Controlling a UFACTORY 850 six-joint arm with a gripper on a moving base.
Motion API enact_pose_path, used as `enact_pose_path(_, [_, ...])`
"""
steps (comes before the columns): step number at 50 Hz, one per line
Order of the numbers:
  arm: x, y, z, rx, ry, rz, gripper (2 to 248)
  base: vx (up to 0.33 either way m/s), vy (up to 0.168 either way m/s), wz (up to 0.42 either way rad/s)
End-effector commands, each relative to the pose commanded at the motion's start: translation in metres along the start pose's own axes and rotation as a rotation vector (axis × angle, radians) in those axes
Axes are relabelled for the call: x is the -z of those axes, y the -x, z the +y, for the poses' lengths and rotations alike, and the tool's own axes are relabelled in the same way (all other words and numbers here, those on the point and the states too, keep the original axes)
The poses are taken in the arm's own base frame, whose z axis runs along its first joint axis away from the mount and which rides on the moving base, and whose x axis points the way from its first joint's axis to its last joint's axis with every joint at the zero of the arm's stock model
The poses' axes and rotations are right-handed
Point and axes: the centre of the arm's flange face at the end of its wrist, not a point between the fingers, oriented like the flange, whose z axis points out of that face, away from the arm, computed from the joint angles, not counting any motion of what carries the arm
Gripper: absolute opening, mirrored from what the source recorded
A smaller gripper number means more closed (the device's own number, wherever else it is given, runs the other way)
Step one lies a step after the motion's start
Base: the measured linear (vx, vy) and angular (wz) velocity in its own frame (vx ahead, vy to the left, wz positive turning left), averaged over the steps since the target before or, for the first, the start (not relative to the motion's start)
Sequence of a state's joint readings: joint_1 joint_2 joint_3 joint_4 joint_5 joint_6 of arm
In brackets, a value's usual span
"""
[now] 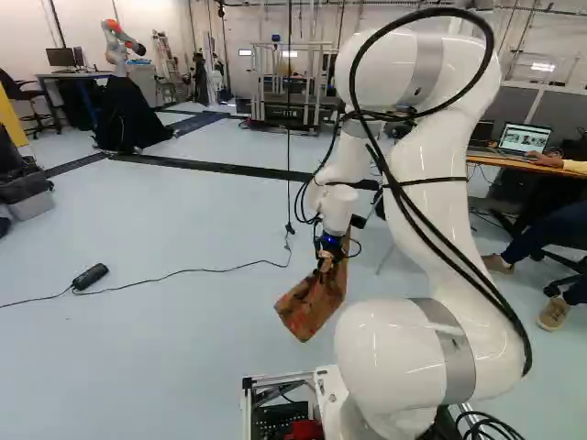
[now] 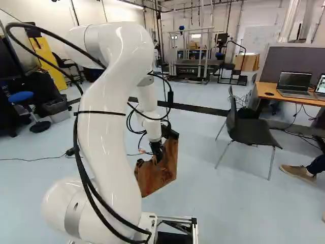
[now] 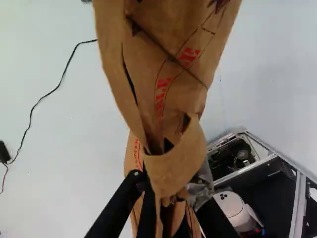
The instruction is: Pick up the grocery bag from the ground
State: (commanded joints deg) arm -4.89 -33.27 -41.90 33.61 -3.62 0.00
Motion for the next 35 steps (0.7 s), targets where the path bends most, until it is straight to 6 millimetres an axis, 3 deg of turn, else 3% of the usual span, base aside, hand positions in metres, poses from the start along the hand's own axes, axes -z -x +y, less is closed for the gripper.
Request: enact_pose_path(35, [0.018,0.005,0.004,0.049,-0.008,0.081,21,0.0,0.0,0.0])
